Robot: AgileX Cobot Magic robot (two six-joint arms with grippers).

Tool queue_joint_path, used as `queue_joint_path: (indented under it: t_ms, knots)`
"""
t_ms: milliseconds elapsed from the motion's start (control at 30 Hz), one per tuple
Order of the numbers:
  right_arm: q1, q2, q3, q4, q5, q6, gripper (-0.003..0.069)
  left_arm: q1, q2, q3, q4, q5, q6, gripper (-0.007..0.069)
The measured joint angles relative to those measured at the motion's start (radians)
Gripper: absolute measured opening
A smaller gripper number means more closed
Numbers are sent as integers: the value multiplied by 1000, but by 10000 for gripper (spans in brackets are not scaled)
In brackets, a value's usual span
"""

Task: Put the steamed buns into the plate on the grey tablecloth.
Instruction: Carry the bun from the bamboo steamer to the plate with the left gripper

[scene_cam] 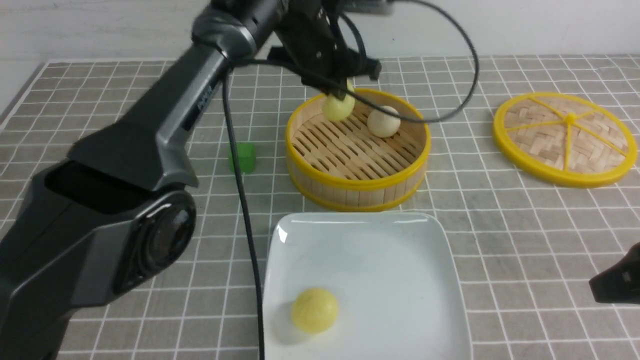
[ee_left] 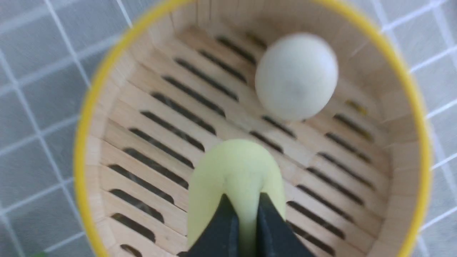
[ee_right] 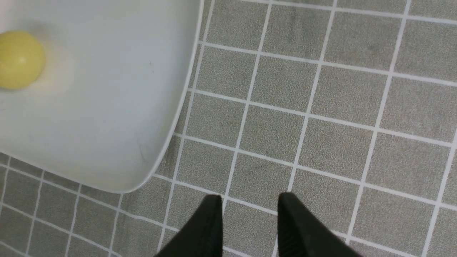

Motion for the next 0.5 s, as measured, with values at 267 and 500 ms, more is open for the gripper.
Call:
queue_joint_path:
  t_ms: [267, 500]
  knots:
    - [0, 0, 0, -5, 6, 0, 239, -1, -380, 428, -110, -2, -34, 24]
    - [0, 0, 0, -2, 19, 0, 239, -47, -574, 1004, -131, -3, 16, 30]
